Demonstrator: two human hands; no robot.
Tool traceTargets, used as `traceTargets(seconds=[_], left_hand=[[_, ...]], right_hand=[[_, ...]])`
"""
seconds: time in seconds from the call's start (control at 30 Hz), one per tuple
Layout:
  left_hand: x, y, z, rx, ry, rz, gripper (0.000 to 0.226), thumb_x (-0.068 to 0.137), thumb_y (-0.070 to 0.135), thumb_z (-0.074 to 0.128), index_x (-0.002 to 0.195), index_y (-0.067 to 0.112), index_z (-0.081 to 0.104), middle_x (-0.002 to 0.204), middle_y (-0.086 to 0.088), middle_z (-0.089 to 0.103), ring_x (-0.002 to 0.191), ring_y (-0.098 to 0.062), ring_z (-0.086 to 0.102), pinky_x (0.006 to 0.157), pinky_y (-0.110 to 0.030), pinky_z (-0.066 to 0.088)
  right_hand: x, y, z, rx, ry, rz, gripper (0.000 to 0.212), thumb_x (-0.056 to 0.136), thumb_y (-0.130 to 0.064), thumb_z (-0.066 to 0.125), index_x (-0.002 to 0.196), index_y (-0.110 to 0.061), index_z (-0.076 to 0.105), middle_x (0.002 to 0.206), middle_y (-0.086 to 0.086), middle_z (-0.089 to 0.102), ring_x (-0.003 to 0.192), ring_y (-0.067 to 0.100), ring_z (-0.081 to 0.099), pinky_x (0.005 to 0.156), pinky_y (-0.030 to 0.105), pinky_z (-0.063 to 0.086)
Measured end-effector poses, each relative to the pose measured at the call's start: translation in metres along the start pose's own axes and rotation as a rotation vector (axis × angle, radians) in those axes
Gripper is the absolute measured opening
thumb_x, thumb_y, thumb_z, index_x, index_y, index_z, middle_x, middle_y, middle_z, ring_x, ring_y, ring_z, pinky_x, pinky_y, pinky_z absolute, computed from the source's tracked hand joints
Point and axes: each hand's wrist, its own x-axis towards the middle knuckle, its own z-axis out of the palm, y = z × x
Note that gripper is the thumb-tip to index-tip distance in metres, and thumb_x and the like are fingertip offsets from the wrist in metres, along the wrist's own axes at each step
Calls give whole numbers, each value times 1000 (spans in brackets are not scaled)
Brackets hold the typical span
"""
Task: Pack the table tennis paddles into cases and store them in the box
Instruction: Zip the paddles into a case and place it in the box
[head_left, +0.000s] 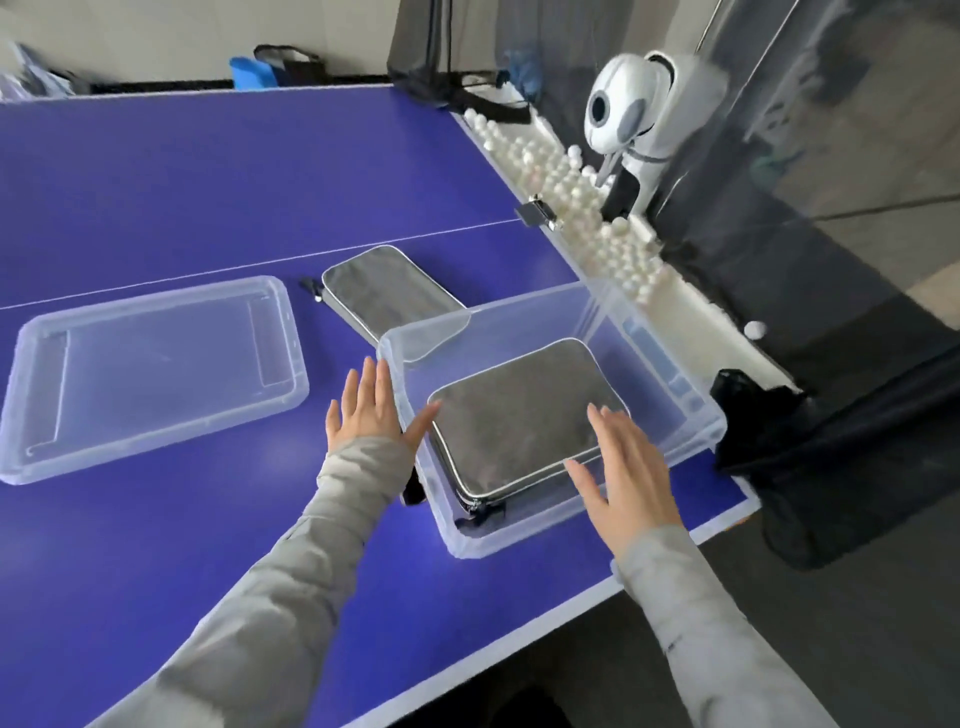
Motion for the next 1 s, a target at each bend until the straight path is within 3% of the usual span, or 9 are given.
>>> traceTargets(seconds=[0.17, 0.27, 0.37, 0.47, 0.57, 0.8, 1.0], left_hand=[[68, 19, -10, -57, 60, -107, 86, 85, 68, 36, 150, 17, 10, 156, 1, 19, 145, -18, 13, 116, -42, 17], [96, 22, -7, -30, 0, -171, 75, 87, 66, 35, 144, 18, 27, 143, -4, 41, 136, -23, 31, 108, -40, 25], [107, 25, 2, -129, -70, -320, 63, 88, 67, 28, 120, 17, 51, 119, -7, 58, 114, -29, 48, 95, -41, 35], [110, 30, 12, -298, -6, -488, 54, 88, 66, 31, 99, 18, 53, 95, -6, 62, 86, -29, 50, 78, -38, 42], [114, 33, 14, -262, 33, -570, 51, 85, 67, 36, 81, 17, 47, 73, 1, 52, 73, -28, 47, 62, -31, 37], [121, 32, 17, -167, 37, -594, 52, 85, 68, 36, 93, 18, 51, 90, 5, 62, 76, -25, 51, 63, -28, 35], [123, 33, 18, -131, 50, -626, 52, 84, 68, 38, 96, 19, 52, 94, 5, 64, 86, -28, 59, 70, -31, 42]], right_hand=[[109, -11, 8, -79, -49, -173, 60, 92, -38, 54, 142, -9, 38, 143, 13, 46, 133, 30, 41, 108, 42, 34], [176, -20, 20, -114, -107, -236, 60, 94, -42, 49, 144, -11, 36, 143, 12, 45, 130, 30, 42, 105, 43, 35], [240, -33, 34, -135, -130, -301, 56, 94, -42, 49, 140, -10, 41, 137, 11, 50, 126, 31, 43, 100, 43, 36], [304, -44, 52, -274, -227, -325, 51, 95, -47, 42, 133, -13, 47, 132, 8, 53, 124, 30, 43, 96, 41, 38], [356, -52, 77, -363, -339, -314, 51, 96, -51, 36, 129, -14, 49, 130, 8, 54, 123, 29, 42, 95, 42, 39], [419, -71, 157, -388, -568, -188, 63, 91, -63, 33, 124, -13, 52, 132, 8, 51, 125, 27, 41, 100, 42, 33], [424, -80, 196, -278, -611, -79, 68, 91, -60, 41, 135, -8, 37, 140, 12, 43, 130, 30, 39, 102, 46, 33]])
